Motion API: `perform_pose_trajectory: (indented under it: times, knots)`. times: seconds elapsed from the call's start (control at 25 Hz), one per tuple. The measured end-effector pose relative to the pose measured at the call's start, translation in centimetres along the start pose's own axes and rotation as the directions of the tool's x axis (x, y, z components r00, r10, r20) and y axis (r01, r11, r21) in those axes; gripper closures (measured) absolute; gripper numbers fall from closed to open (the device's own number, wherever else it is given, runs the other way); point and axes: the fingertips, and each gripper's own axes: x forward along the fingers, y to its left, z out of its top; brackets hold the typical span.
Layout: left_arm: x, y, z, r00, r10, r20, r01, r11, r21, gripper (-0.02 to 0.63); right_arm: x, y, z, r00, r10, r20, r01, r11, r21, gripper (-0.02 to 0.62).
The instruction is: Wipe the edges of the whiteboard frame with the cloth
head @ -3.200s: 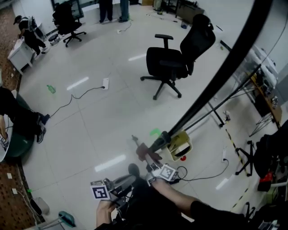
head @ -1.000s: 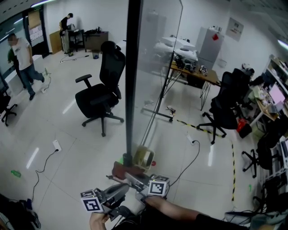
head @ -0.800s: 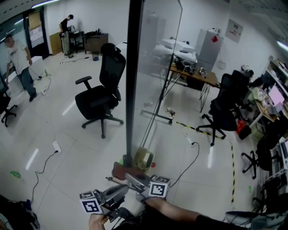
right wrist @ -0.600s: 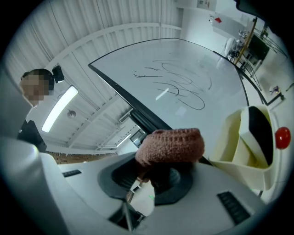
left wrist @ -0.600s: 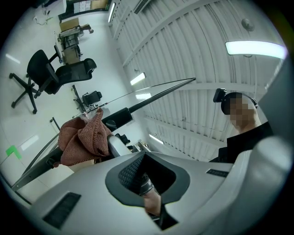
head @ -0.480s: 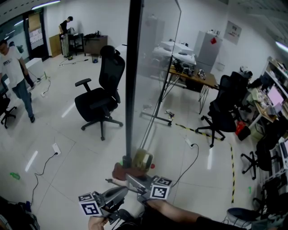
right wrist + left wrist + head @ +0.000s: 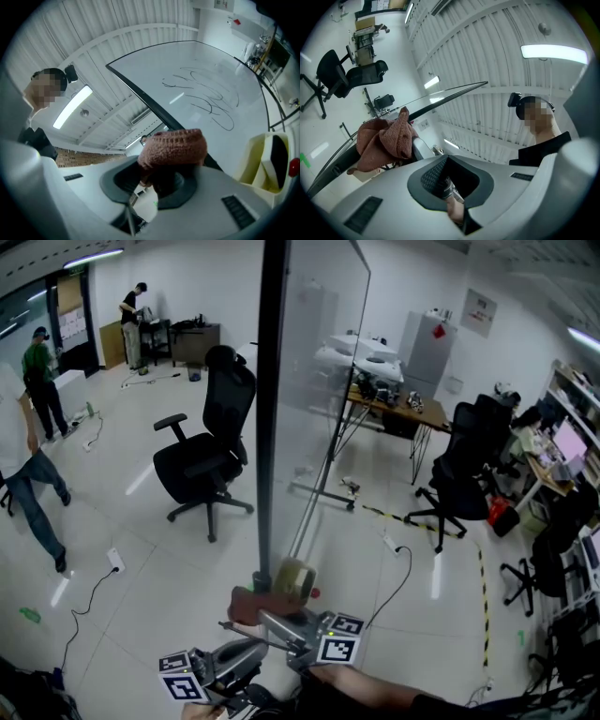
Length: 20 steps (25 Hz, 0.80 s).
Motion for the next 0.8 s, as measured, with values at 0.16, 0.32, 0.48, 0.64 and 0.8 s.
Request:
perform_pose_trajectory:
  times: [0.16,0.32,0.48,0.64,0.8]
  knots:
    - [0.5,-0.8,0.7,0.999,-0.034,0.010,0.033,0.999,0.003,0.609,1.5,-0.6,1.5,0.998,-0.066,0.004,0.066,0.997,0.039,0.505]
    - [1.0,-1.1,0.8,1.000,-0.029,0.007,0.029,0.999,0.015,0.609,1.4,-0.5,2.1,0.995,-0.095,-0.010,0.095,0.993,0.074,0.505]
    - [1.1,-1.4,1.5,0.999,-0.032,0.007,0.032,0.999,0.027,0.609,1.8,0.1,2.7,0.996,-0.084,-0.017,0.085,0.995,0.054,0.505]
    - [1.6,-2.0,1.9,0.999,-0.039,0.005,0.038,0.999,0.034,0.609,2.1,1.3,3.8,0.998,-0.060,-0.015,0.060,0.998,-0.002,0.505]
    - [2.5,-2.4,2.4,0.999,-0.038,-0.003,0.038,0.999,0.035,0.609,2.4,1.9,5.6,0.999,-0.041,0.005,0.041,0.998,-0.042,0.505]
